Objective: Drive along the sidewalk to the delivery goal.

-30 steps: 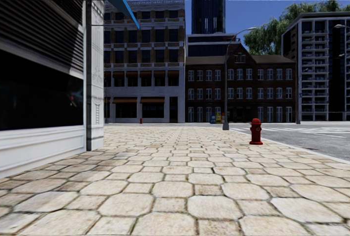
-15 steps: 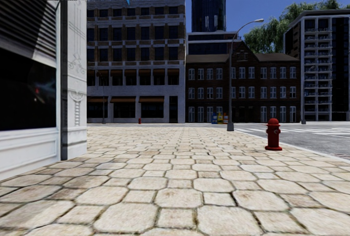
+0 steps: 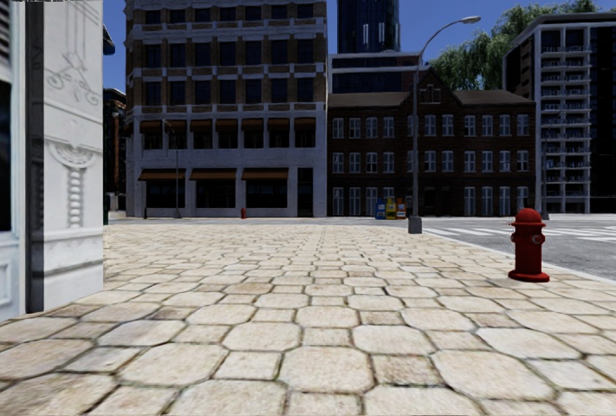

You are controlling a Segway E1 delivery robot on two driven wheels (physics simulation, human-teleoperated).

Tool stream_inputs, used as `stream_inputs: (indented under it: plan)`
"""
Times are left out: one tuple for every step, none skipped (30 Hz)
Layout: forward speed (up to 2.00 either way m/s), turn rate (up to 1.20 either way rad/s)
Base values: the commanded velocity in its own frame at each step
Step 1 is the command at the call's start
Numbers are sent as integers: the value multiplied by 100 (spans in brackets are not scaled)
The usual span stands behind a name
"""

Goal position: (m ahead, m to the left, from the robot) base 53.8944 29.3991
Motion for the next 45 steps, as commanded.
stream_inputs:
  plan:
    - [200,0]
    - [200,0]
    - [200,1]
    - [200,1]
    - [200,8]
    - [200,18]
    - [200,23]
    - [200,23]
    - [200,23]
    - [200,24]
    - [200,24]
    - [200,26]
    - [200,26]
    - [200,29]
    - [200,34]
    - [200,36]
    - [200,37]
    - [200,37]
    - [200,37]
    - [200,37]
    - [200,37]
    - [200,37]
    - [200,37]
    - [200,37]
    - [200,37]
    - [200,37]
    - [200,37]
    - [200,37]
    - [200,37]
    - [200,37]
    - [200,37]
    - [200,37]
    - [200,37]
    - [200,37]
    - [200,37]
    - [200,38]
    - [200,39]
    - [200,39]
    - [200,40]
    - [200,40]
    - [200,40]
    - [200,40]
    - [200,40]
    - [200,40]
    - [200,40]
